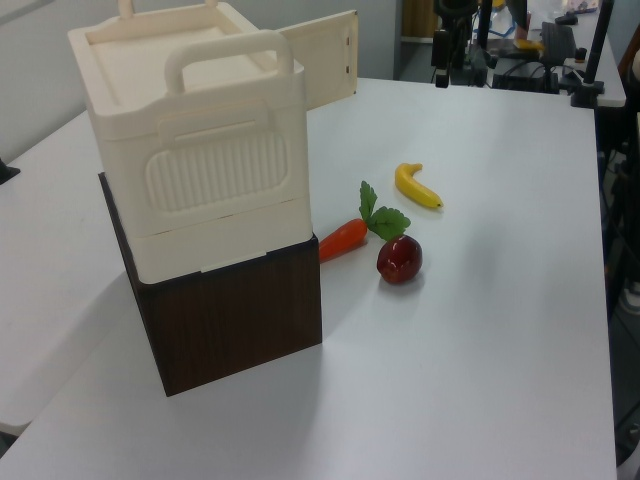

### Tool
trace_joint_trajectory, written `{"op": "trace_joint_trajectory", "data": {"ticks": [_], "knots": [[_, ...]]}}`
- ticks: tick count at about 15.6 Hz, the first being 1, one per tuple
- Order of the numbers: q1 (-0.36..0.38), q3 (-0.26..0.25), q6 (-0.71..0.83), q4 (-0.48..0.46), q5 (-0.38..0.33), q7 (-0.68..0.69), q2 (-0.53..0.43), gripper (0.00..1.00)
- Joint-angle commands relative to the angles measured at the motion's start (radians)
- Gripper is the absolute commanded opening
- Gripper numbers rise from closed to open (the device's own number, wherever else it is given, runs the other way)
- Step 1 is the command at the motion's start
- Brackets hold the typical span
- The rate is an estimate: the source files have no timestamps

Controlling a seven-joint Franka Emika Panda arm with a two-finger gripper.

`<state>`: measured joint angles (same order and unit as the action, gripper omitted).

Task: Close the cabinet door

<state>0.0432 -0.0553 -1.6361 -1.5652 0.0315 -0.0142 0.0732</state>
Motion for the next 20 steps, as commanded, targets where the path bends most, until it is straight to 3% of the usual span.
{"op": "trace_joint_trajectory", "data": {"ticks": [1,5,6,11,17,20], "knots": [[0.001,0.002,0.01,-0.007,0.013,-0.001,-0.009,0.68],[0.0,0.002,0.007,-0.006,0.002,0.0,-0.003,0.04],[0.0,0.002,0.007,-0.006,0.001,0.0,-0.003,0.0],[0.0,0.002,0.002,0.002,0.001,0.002,-0.001,0.0],[0.009,0.008,-0.062,0.117,-0.022,-0.027,0.013,0.0],[0.014,0.009,-0.228,0.168,-0.025,-0.082,0.017,0.0]]}}
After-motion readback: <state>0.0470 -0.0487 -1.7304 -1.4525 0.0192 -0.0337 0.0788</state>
